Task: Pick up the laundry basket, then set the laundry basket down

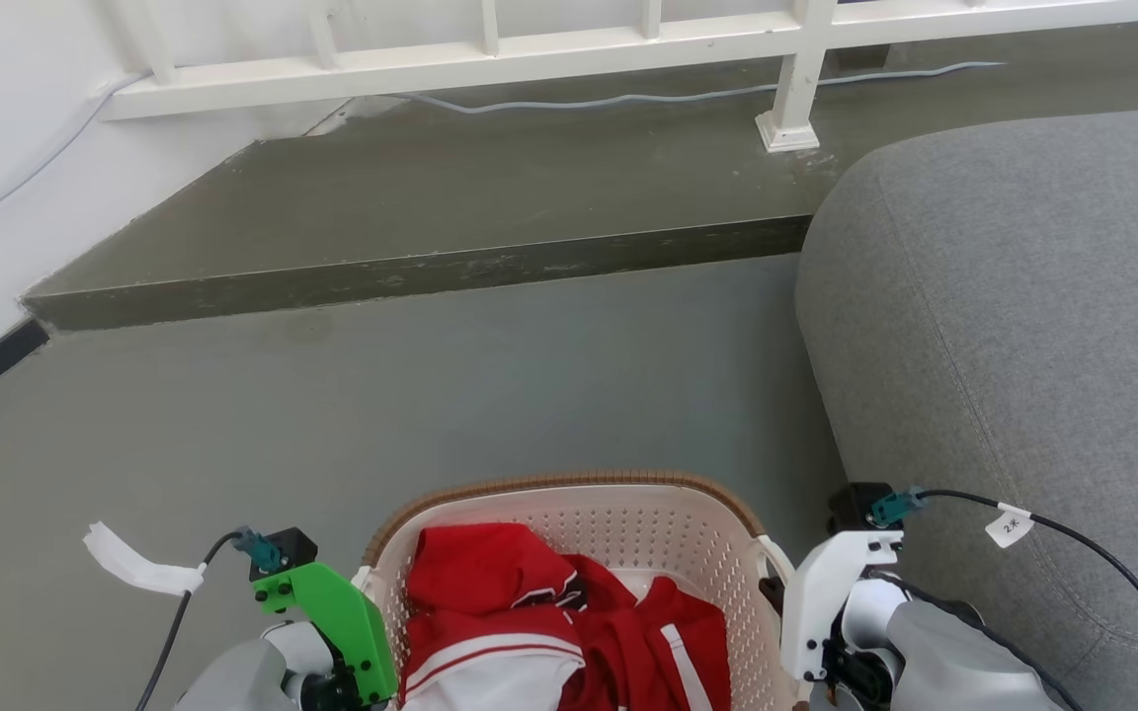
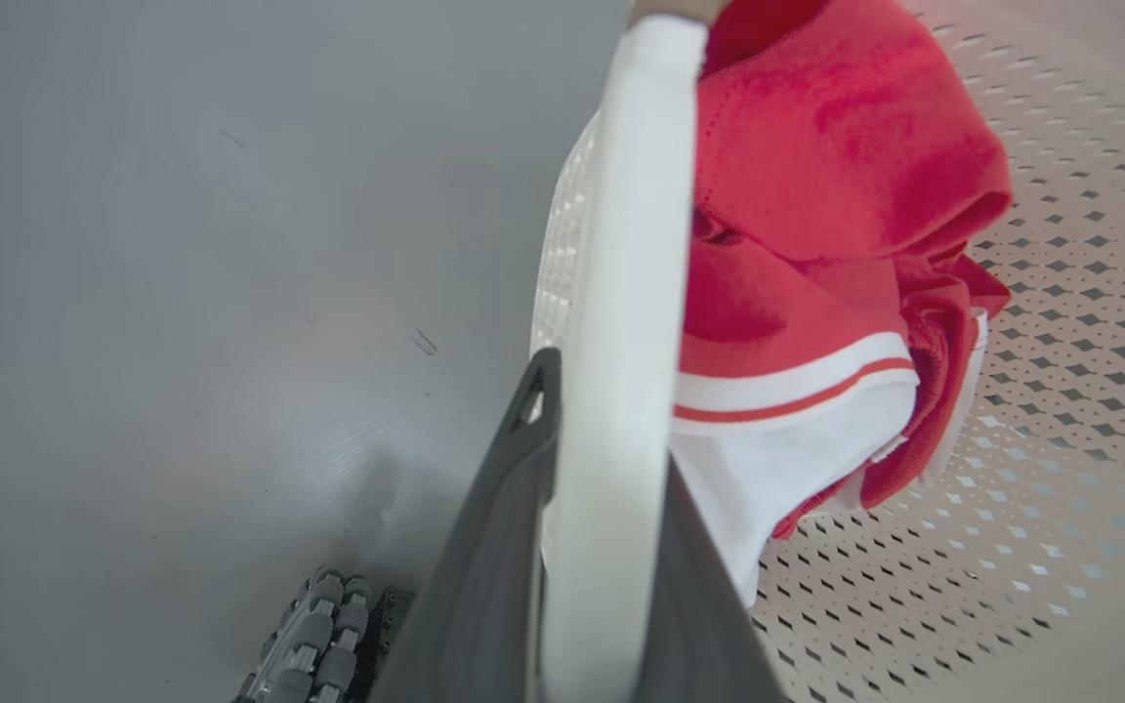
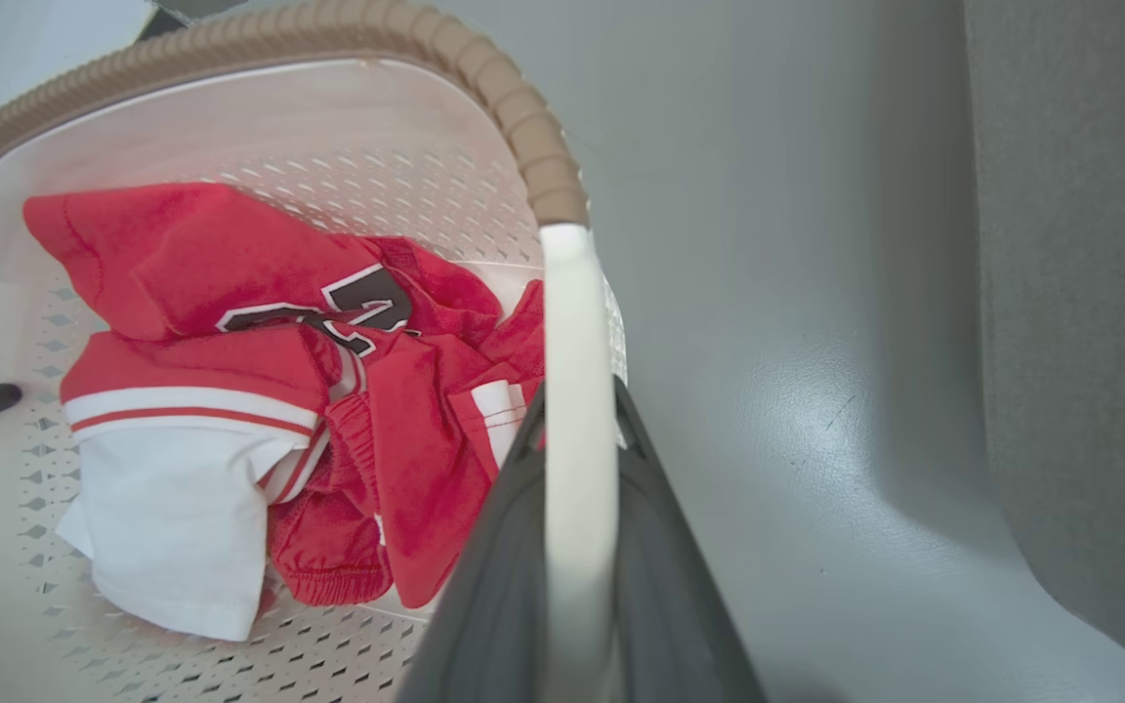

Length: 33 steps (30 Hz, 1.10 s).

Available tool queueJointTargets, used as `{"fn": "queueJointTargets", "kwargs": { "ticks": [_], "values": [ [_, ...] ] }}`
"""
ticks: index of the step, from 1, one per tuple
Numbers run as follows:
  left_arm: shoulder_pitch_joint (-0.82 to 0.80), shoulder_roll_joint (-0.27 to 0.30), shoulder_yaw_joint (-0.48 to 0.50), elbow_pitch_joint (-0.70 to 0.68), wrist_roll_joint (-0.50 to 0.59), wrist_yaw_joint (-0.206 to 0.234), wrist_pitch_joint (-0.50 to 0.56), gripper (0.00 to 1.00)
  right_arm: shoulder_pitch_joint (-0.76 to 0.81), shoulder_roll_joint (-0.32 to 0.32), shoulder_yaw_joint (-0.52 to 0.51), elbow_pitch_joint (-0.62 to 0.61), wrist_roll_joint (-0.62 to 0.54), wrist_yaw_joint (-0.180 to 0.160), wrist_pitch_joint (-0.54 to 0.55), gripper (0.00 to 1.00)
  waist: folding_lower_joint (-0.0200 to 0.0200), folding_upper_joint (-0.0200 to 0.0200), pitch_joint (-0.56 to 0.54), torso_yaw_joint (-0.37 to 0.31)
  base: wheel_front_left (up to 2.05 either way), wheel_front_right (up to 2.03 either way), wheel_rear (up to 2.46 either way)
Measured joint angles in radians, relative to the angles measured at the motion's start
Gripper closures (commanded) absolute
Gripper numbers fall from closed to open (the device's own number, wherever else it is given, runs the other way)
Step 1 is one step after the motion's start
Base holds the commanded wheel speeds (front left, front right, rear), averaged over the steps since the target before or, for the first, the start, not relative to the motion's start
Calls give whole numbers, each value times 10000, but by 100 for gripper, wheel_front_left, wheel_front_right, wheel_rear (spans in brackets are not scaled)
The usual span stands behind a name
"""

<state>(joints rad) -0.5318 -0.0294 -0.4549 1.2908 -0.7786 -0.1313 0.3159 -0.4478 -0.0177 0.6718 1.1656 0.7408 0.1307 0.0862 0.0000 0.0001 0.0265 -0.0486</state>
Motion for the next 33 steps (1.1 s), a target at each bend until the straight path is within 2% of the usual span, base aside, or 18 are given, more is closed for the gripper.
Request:
{"fn": "queueJointTargets", "kwargs": {
  "ticks": [19,33],
  "values": [
    [-2,0,-27,0,0,29,-109,100,-28,0,96,46,190,0,-2,100,0,0,129,37,0,0,0],
    [-424,27,-77,-155,40,63,-633,100,-642,-8,90,117,334,0,-165,100,0,0,819,22,0,0,0]
  ]
}}
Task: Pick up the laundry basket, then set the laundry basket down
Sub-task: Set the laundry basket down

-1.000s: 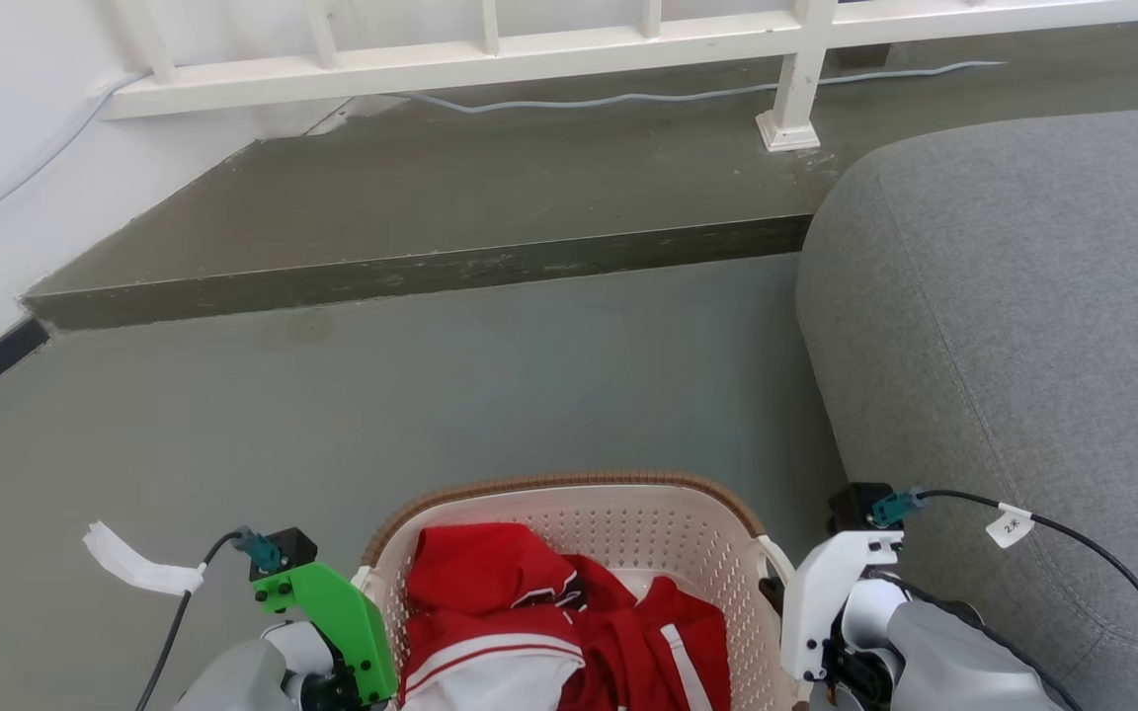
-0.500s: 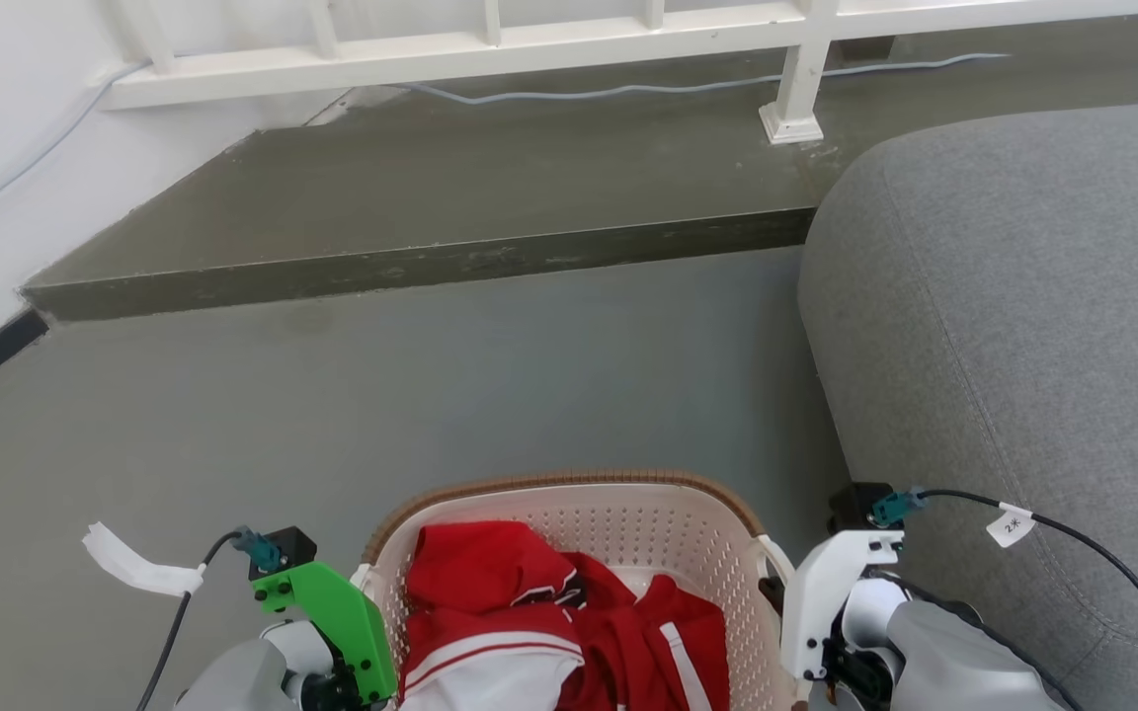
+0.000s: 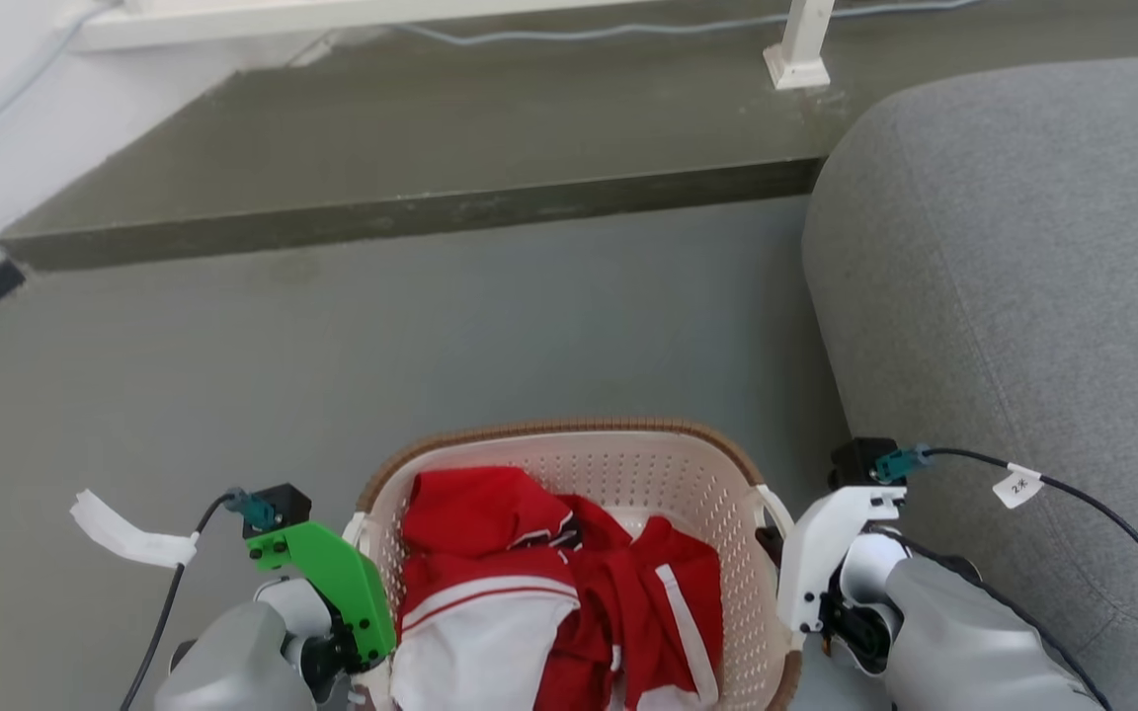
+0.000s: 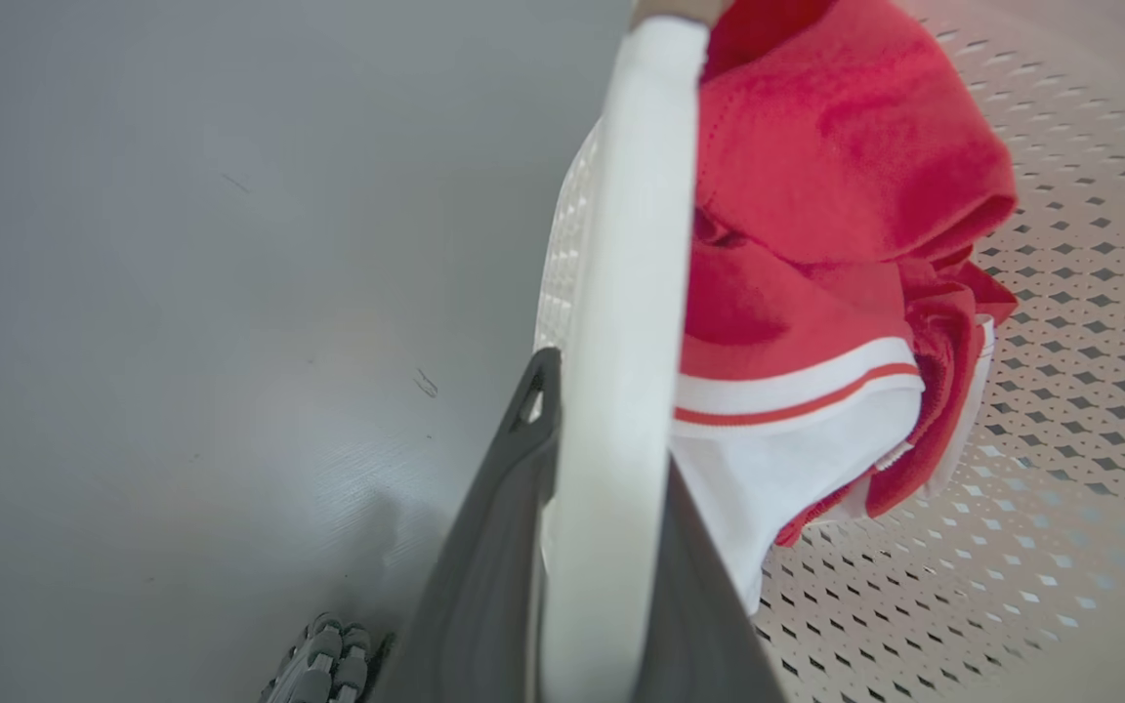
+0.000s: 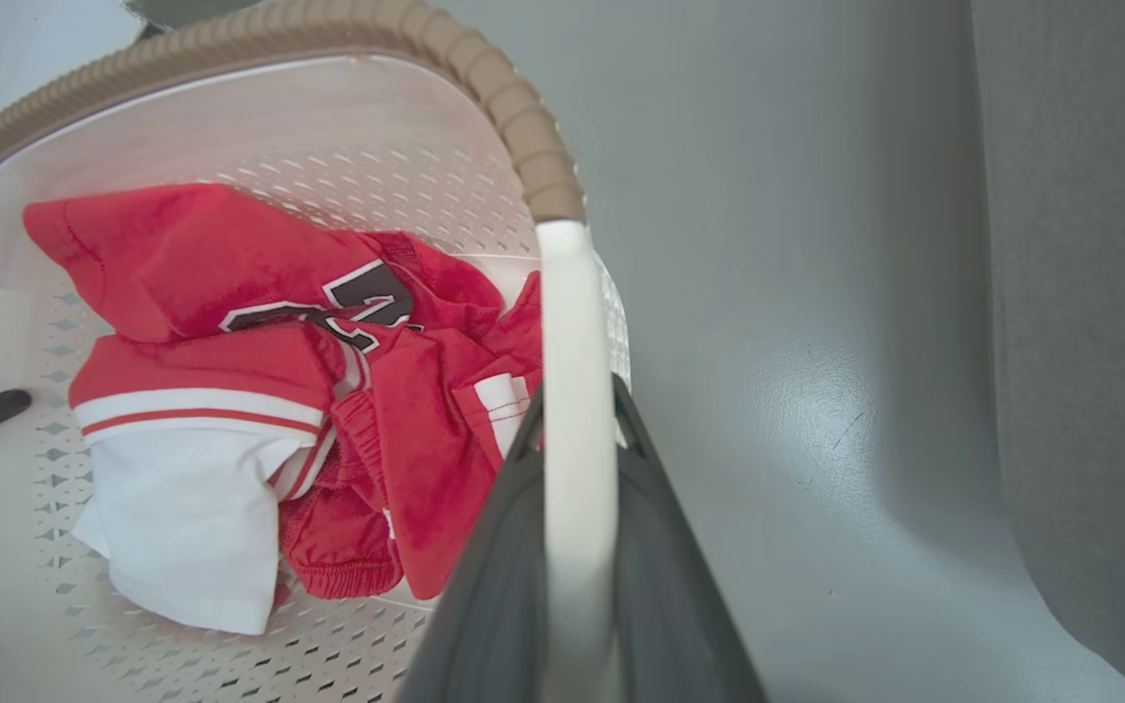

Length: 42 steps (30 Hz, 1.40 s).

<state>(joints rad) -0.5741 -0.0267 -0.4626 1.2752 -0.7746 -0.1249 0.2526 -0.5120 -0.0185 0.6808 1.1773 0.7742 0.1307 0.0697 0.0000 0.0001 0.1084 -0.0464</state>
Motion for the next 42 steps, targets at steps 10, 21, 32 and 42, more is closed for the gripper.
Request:
{"fn": "queueJointTargets", "kwargs": {
  "ticks": [10,21,32,42],
  "values": [
    [-468,4,-15,-249,50,109,-625,100,-615,-92,-10,46,-10,0,-360,100,0,0,913,76,0,0,0],
    [-1396,21,-17,-583,240,194,-1381,100,-1754,-253,-6,-67,-290,-90,-1078,100,0,0,2423,166,0,0,0],
    [-2181,31,-15,-723,341,280,-1850,100,-2701,-407,50,-123,-541,-96,-1588,100,1,0,3967,233,0,0,0],
    [-2965,42,33,-882,443,295,-2291,100,-3592,-562,67,-134,-690,-105,-1944,100,1,0,5391,350,0,0,0]
  ]
}}
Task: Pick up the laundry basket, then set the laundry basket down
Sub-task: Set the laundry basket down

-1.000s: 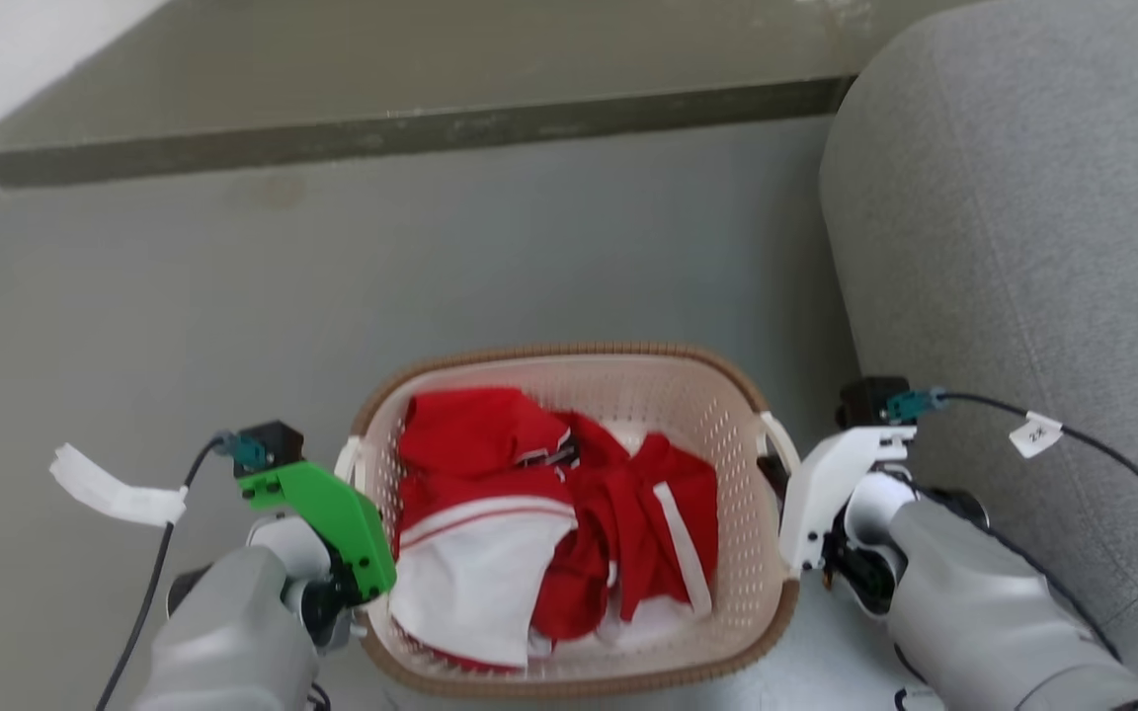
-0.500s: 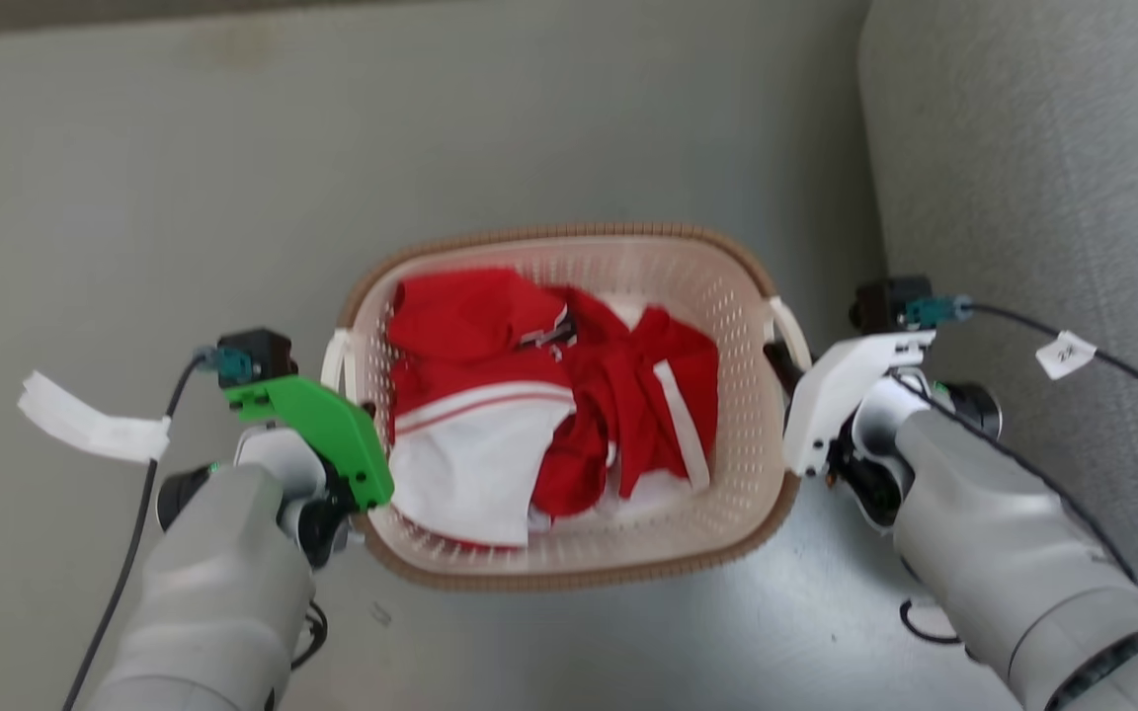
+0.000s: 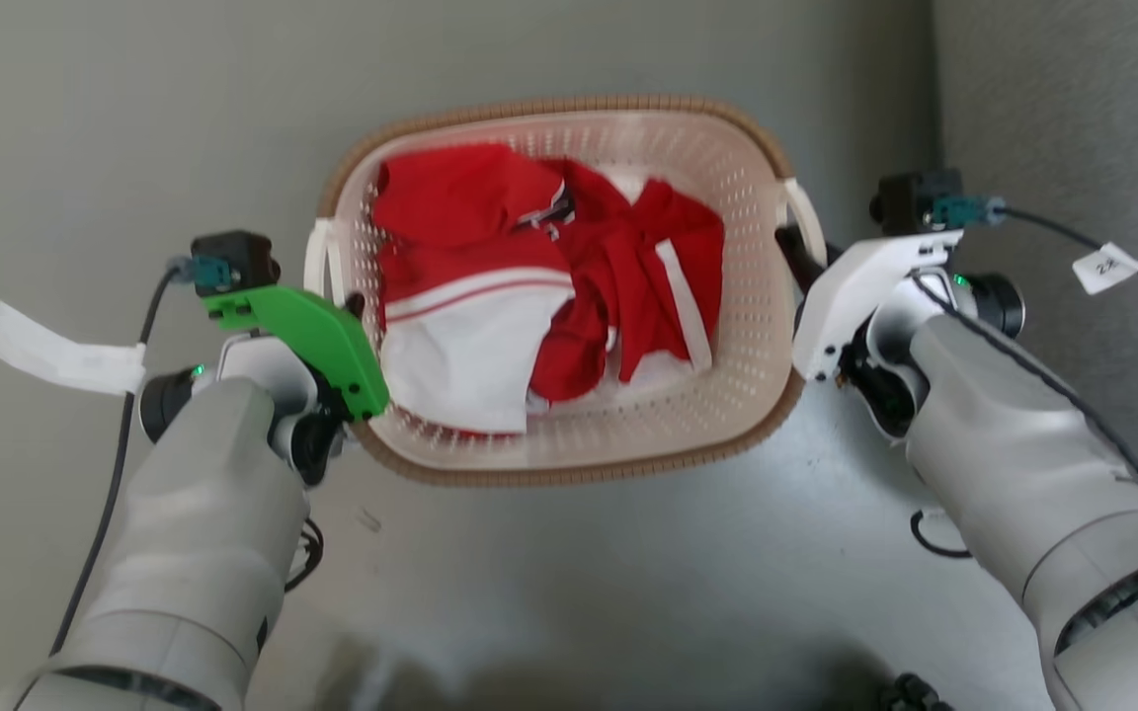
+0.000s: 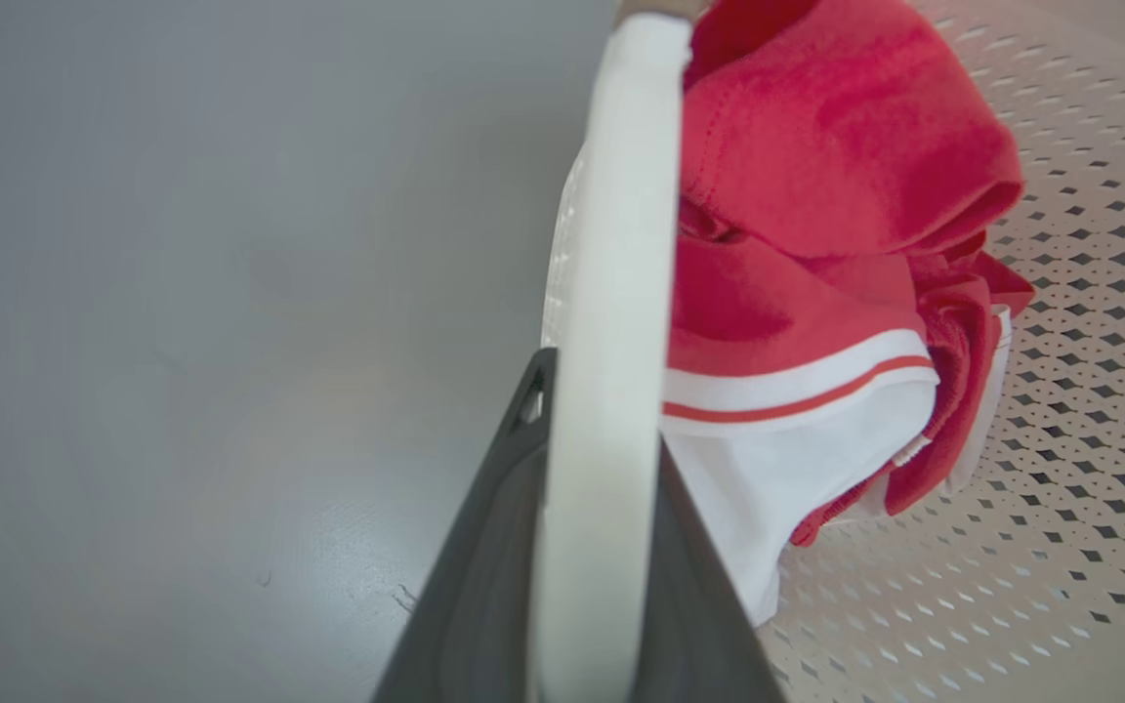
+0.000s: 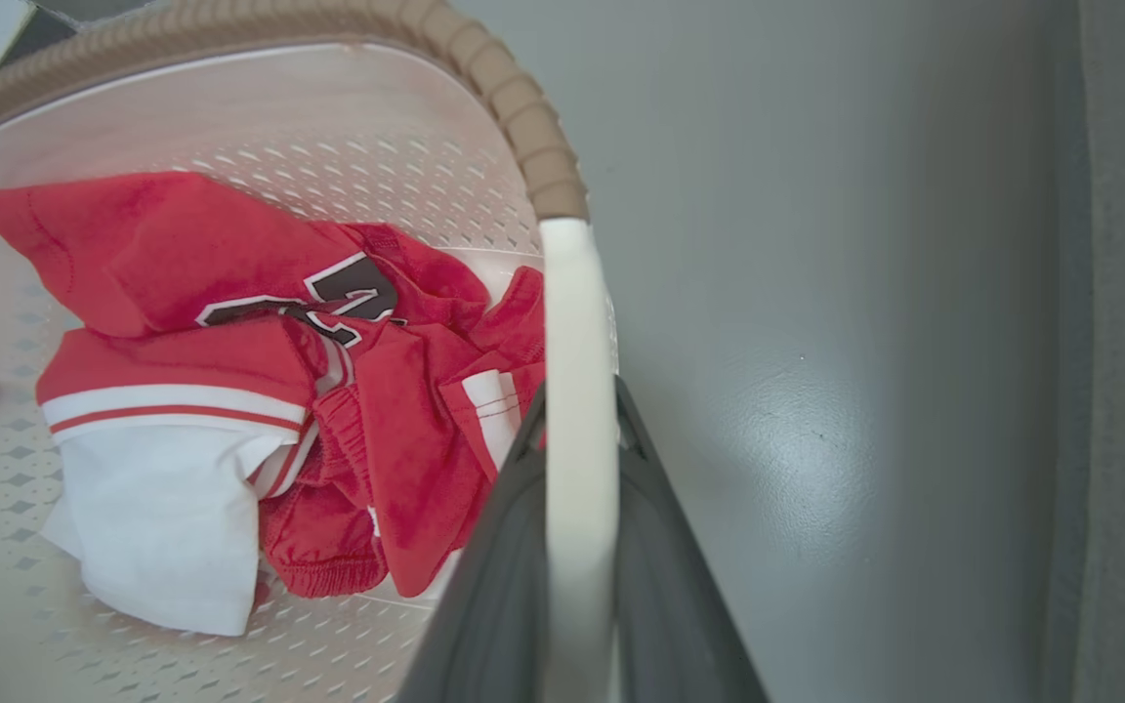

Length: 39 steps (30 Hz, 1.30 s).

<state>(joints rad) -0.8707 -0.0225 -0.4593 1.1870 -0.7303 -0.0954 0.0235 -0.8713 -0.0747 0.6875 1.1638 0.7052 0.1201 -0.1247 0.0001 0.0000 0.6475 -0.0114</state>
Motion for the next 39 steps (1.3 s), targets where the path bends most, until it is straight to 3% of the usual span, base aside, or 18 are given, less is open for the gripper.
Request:
{"fn": "queueJointTargets", "kwargs": {
  "ticks": [19,39],
  "values": [
    [-718,6,29,54,84,29,-782,100,-804,-36,-25,81,-194,-165,-602,100,0,0,1998,130,0,0,0],
    [-1259,-10,-4,305,134,-38,-1300,100,-1283,-21,-115,226,-194,-169,-1041,100,-1,0,2917,167,0,0,0]
  ]
}}
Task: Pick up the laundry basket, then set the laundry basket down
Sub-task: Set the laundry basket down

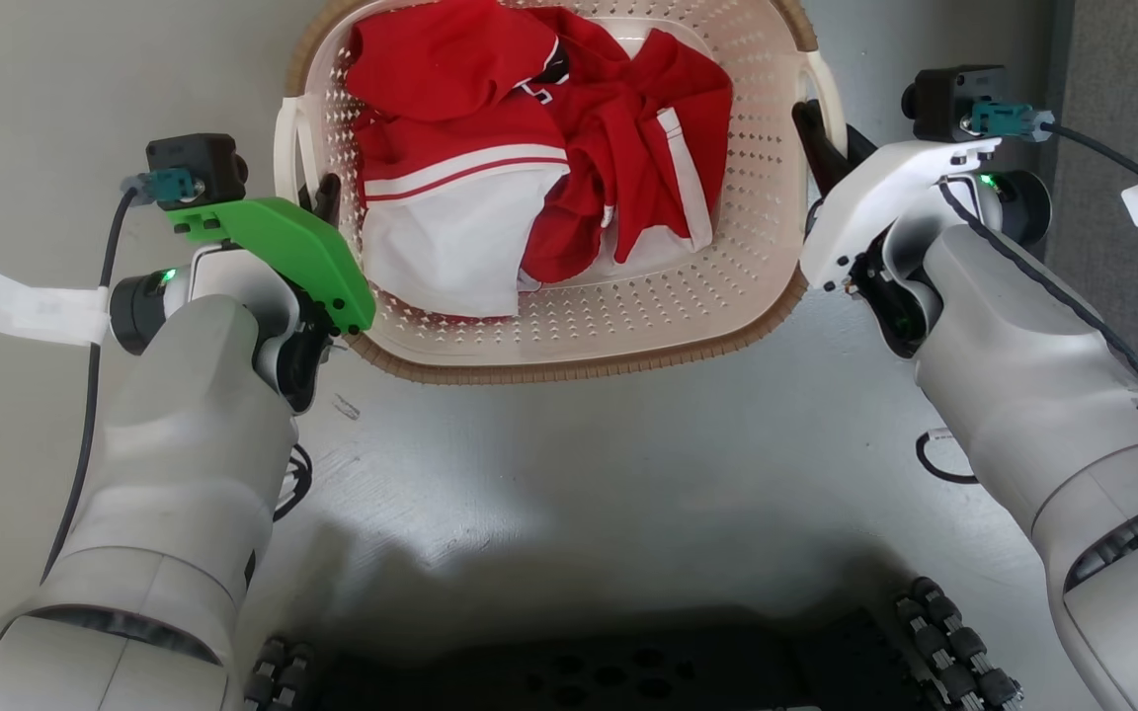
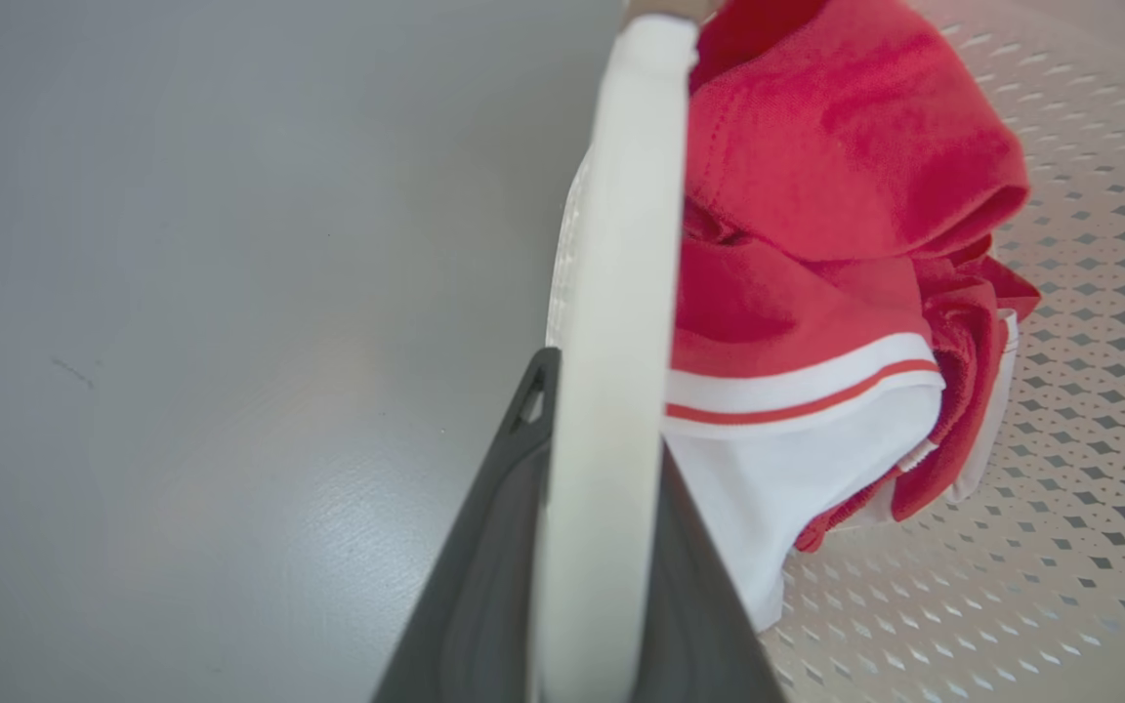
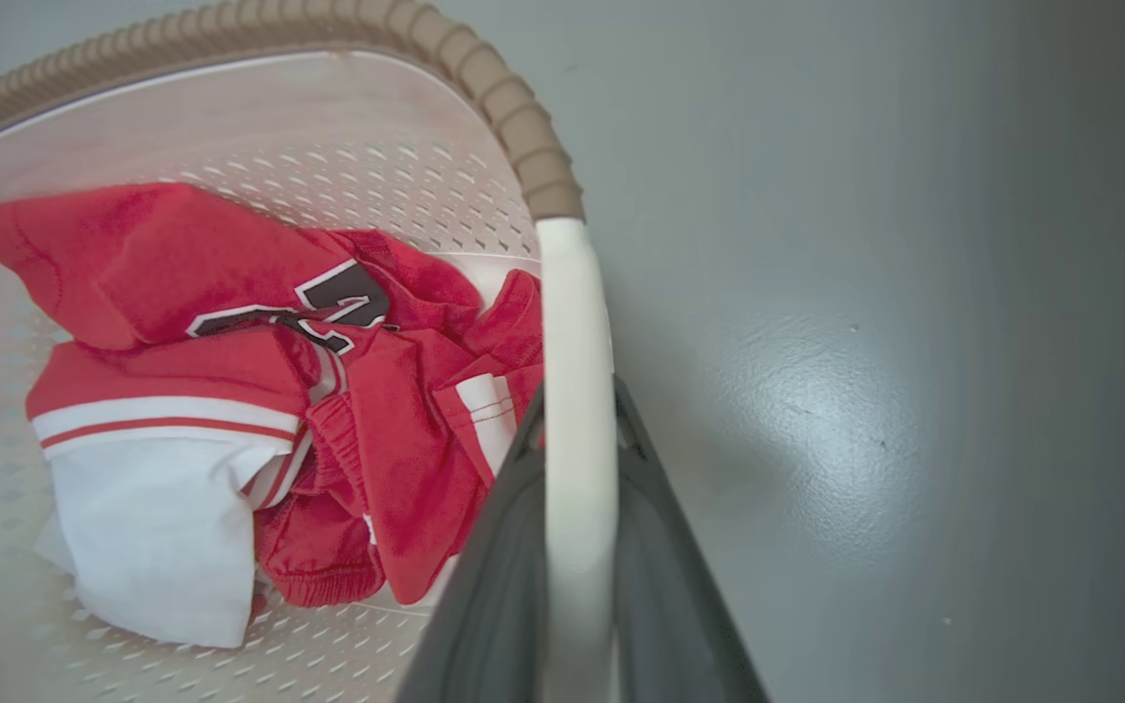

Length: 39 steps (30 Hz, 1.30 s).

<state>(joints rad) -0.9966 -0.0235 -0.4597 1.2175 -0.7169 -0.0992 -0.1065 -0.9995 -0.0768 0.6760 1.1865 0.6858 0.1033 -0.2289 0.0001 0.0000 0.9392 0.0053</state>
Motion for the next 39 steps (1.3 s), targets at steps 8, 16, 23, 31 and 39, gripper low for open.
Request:
{"fn": "queueJointTargets", "kwargs": {
  "ticks": [8,16,23,31,39],
  "values": [
    [-72,0,13,63,-2,-71,-2,100,-139,13,-27,17,0,8,-96,100,-1,0,79,10,0,0,0],
    [-163,79,-13,221,-31,-121,194,0,-168,-4,40,79,0,21,-125,0,0,0,67,7,0,0,0],
    [-176,224,-23,261,-86,-163,113,0,-153,-178,140,182,-8,105,-123,0,0,0,25,67,0,0,0],
    [-178,230,-17,190,-199,-238,-132,0,-58,-199,144,201,-2,113,-125,0,0,0,-154,163,0,0,0],
    [-87,276,-107,194,-284,-242,-284,0,98,-221,121,188,19,199,-130,0,-1,0,-515,196,0,0,0]
  ]
}}
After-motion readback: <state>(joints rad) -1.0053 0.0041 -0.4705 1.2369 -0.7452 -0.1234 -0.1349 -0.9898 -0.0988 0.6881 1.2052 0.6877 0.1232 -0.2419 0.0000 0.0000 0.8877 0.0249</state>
